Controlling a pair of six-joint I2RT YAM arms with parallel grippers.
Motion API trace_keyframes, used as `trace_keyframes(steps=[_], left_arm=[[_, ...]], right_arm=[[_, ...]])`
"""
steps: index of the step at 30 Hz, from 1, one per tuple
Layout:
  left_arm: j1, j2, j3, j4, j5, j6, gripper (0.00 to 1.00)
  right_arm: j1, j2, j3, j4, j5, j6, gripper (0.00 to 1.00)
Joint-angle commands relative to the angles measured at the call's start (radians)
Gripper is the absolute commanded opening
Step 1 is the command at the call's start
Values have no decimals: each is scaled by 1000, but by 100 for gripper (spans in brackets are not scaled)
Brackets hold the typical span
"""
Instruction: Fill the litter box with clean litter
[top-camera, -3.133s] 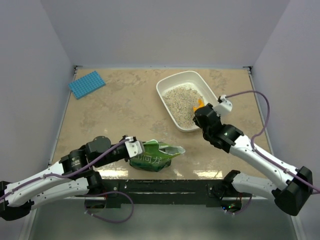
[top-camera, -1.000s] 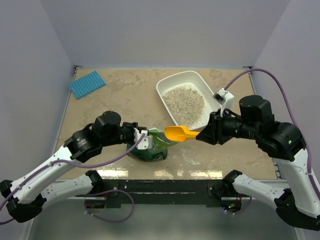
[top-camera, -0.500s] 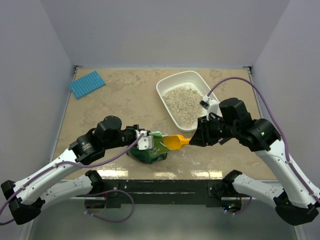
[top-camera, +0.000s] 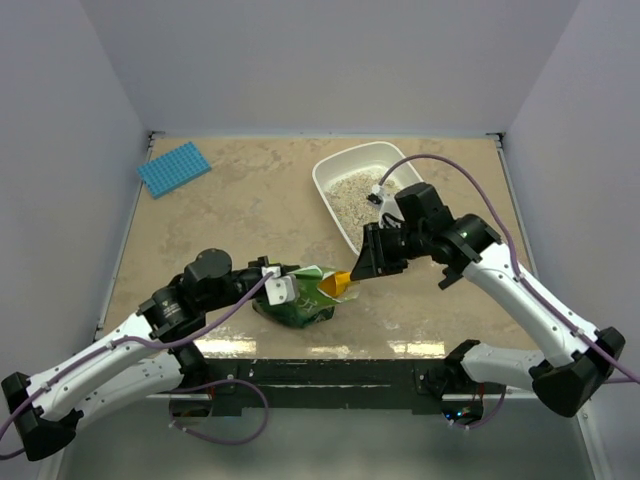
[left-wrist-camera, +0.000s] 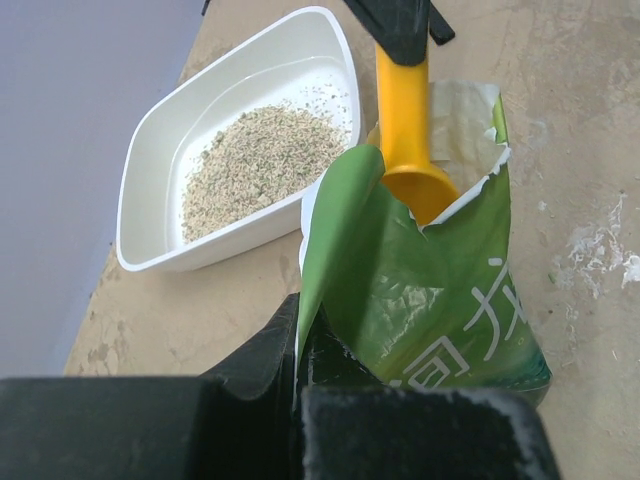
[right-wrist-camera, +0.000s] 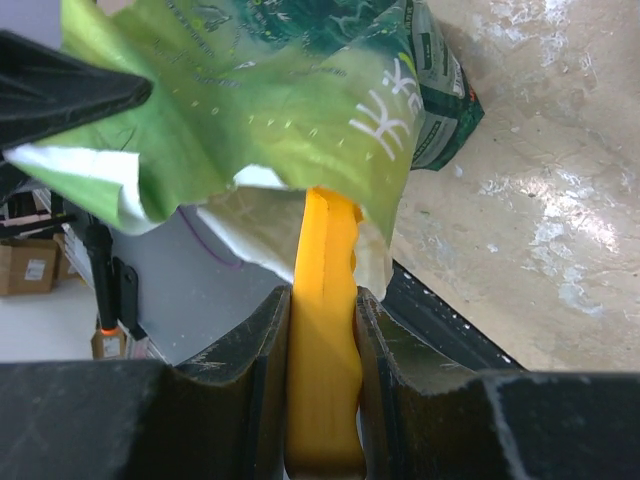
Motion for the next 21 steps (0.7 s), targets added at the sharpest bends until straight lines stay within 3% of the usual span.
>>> trace_keyframes(steps=[1, 10, 15, 21], left_arm=[[-3, -55, -65, 84, -26, -74, 0], [-6, -70, -82, 105, -97, -89, 0], [-8, -67, -96, 118, -89, -103, 0], [-26, -79, -120, 130, -112, -92, 0]], right_arm=[[-1, 73, 39, 74, 7, 40, 0], [71, 247, 86, 28, 87, 43, 0], [118, 311, 12, 152, 78, 89, 0], [121, 334, -192, 428, -86, 133, 0]])
